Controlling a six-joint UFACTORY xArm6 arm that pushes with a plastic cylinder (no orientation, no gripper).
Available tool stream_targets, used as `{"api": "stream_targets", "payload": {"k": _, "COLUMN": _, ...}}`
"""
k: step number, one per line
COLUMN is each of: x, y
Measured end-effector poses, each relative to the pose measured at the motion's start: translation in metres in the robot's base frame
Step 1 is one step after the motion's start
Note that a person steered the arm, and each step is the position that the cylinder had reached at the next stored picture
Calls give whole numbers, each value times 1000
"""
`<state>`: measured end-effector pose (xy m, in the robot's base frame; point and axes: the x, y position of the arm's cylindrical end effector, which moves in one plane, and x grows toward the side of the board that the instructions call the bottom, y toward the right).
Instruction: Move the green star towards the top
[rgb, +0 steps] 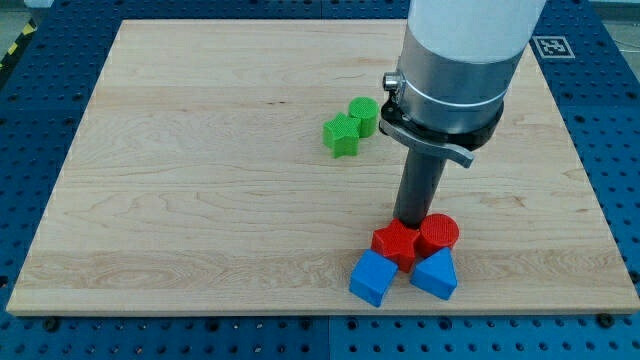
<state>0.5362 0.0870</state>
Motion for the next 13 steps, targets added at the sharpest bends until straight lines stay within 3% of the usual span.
{"api": "stream_targets", "payload": {"k": 3, "x": -1, "y": 9}}
{"api": "stream_targets", "payload": {"k": 6, "x": -72, "y": -4}}
{"api": "stream_targets", "payload": {"k": 7, "x": -76, "y": 3}}
{"api": "stream_targets", "payload": {"k": 9, "x": -75, "y": -49}}
{"api": "stream_targets", "payload": {"k": 11, "x": -126, "y": -54}}
{"api": "stream_targets", "payload": {"k": 13, "x": -127, "y": -54}}
